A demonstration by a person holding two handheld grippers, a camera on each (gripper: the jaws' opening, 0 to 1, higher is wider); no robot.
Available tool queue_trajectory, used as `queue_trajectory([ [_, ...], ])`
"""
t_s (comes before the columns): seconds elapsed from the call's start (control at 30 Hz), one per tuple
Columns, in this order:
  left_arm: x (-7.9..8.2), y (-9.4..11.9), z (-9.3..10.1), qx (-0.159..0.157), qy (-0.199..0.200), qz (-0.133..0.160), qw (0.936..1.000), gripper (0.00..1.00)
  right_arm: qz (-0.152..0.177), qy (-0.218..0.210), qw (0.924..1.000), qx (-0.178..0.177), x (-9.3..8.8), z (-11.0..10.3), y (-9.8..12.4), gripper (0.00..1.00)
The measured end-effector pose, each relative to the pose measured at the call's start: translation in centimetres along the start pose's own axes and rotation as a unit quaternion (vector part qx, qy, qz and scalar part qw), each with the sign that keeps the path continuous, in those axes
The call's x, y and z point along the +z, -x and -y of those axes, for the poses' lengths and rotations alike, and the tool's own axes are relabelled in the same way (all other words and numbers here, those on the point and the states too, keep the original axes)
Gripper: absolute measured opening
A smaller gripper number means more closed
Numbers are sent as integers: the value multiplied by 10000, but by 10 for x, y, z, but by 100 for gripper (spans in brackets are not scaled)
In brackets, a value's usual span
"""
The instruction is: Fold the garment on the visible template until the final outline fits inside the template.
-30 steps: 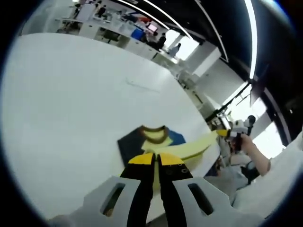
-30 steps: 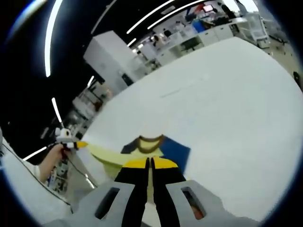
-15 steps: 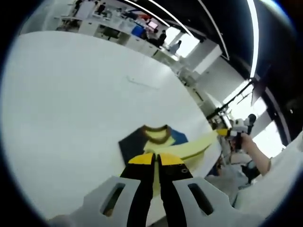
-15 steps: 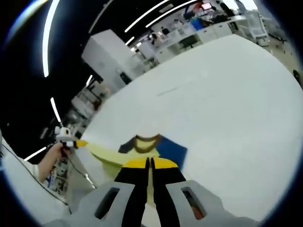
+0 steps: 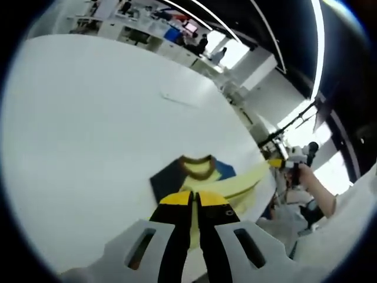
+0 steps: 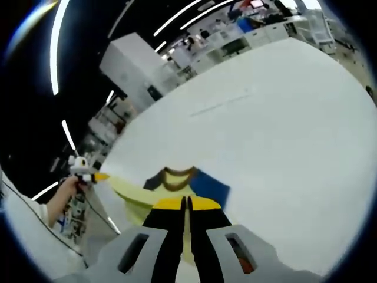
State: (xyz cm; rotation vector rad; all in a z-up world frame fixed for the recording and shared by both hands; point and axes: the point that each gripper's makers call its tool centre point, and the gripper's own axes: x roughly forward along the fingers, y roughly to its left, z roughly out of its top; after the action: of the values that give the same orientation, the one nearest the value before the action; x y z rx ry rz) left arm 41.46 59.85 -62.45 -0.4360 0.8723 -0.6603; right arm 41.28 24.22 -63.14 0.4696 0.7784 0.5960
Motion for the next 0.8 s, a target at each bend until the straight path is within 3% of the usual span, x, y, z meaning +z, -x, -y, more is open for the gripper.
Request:
queue_trajectory([
  [0.8, 0, -18, -16, -2, 175, -180, 9997, 0, -167, -188, 9997, -60, -2, 20, -20, 3],
])
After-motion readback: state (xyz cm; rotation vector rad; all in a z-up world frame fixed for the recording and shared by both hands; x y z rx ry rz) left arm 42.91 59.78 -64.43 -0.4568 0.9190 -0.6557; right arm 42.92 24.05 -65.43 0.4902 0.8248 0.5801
